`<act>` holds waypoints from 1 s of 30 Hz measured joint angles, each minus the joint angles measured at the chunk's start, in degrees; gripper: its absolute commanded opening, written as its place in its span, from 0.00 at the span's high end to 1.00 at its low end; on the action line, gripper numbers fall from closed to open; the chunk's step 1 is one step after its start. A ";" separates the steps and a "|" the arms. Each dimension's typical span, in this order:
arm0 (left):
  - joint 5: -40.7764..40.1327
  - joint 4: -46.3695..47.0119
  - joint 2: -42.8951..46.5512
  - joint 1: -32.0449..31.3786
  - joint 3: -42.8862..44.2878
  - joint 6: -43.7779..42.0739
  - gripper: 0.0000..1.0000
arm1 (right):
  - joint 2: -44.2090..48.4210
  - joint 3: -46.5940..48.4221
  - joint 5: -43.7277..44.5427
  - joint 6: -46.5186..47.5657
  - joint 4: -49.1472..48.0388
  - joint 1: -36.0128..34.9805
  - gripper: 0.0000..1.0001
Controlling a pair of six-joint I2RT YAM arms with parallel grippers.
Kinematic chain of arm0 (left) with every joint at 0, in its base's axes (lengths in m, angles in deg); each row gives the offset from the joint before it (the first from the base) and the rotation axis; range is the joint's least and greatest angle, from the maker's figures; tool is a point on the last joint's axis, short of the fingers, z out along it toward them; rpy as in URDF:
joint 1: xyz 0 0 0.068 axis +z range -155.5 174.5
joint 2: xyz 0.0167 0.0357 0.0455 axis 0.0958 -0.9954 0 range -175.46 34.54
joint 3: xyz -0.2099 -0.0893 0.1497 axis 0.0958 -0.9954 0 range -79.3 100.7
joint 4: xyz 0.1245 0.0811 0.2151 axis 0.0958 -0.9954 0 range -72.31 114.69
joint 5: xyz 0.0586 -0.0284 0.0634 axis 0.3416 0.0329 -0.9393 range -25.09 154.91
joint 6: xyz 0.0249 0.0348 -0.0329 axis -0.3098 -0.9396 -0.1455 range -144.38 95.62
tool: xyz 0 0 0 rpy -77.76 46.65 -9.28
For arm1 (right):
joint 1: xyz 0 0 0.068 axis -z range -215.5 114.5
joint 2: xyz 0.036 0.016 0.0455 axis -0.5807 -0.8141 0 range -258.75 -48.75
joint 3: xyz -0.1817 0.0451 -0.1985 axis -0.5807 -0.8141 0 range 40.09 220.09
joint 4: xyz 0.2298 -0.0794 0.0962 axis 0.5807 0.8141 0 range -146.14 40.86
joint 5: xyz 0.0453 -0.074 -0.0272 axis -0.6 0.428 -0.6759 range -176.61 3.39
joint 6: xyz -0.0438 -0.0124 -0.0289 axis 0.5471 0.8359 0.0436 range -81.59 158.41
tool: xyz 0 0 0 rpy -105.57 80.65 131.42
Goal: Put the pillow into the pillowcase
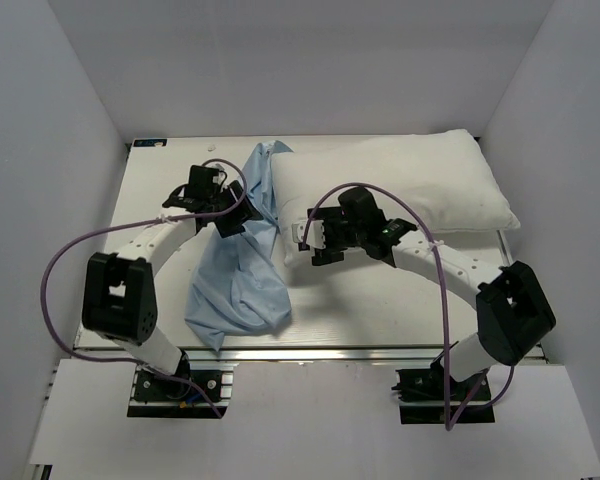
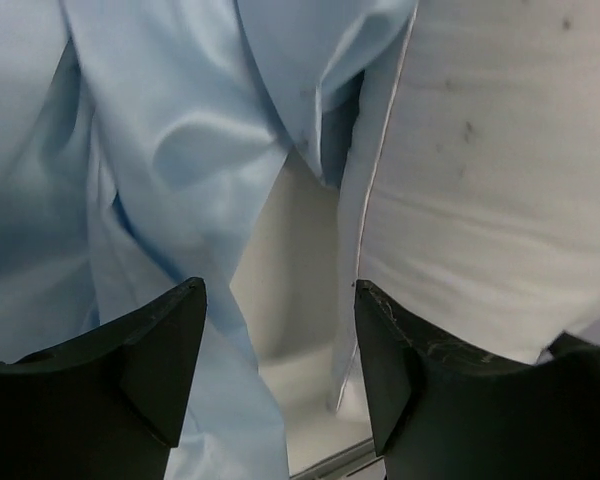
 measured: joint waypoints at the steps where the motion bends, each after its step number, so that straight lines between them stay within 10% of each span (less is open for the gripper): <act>1: 0.52 0.61 -2.40 0.00 1.18 -0.26 0.30 | -0.90 0.00 0.39 0.11 -0.11 -0.13 0.20; 16: 3.32 6.95 -19.65 -0.24 13.49 -1.14 0.37 | -2.27 0.79 1.25 -0.28 -0.74 -0.17 0.18; 30: 1.73 4.42 -28.02 -0.76 21.88 -4.00 0.83 | -2.27 1.60 1.53 -1.33 0.52 -0.17 0.12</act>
